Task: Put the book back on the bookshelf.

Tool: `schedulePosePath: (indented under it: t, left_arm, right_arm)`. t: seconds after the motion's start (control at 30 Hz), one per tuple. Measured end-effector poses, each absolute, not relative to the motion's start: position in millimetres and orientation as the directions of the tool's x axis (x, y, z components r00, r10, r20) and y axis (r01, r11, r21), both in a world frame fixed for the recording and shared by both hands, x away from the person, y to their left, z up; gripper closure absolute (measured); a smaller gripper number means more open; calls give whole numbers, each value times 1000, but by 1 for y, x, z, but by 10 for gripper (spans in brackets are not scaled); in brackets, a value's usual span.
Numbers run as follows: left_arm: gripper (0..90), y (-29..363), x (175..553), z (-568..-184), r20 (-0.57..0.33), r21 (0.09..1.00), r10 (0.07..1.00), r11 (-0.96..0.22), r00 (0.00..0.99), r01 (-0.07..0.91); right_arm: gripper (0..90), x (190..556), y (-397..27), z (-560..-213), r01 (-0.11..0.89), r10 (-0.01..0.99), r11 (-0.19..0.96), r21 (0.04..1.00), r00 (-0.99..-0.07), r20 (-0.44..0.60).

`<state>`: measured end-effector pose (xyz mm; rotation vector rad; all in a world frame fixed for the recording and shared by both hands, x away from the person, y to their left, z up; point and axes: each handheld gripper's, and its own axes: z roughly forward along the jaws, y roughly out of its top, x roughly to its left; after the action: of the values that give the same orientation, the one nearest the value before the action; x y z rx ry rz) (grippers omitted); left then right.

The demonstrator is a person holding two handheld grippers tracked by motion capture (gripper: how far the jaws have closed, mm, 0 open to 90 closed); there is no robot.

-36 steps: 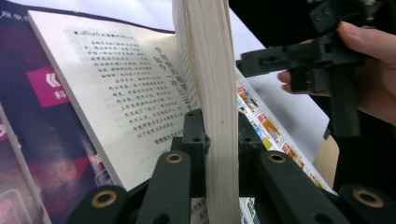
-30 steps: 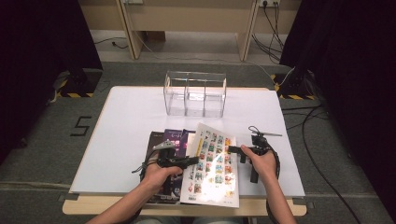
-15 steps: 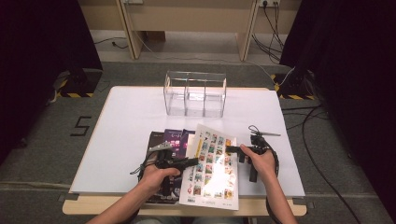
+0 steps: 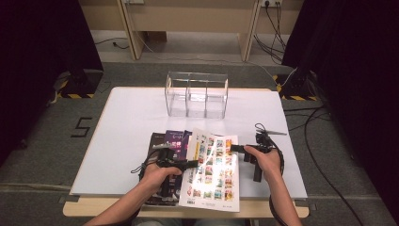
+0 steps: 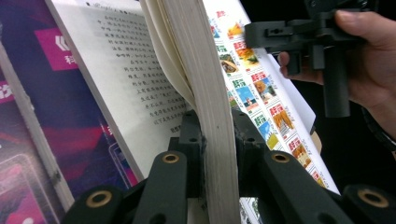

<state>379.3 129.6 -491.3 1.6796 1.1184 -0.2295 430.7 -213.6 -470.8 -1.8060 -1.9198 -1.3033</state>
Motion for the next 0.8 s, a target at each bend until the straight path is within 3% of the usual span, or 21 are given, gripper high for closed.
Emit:
schedulePosePath:
  t: [0.3, 0.6, 0.8]
  left_arm:
    - [766, 130, 381, -492, -641, 639, 551, -1, 534, 769]
    - [763, 129, 381, -490, -643, 628, 561, -1, 520, 778]
    - [758, 131, 383, -490, -649, 610, 570, -8, 504, 793]
  right_arm:
    - [616, 432, -215, -480, 914, 673, -155, 375, -180, 718]
    - [581, 435, -209, -484, 926, 702, -124, 356, -172, 691]
    - [669, 435, -216, -486, 928, 642, -163, 336, -158, 750]
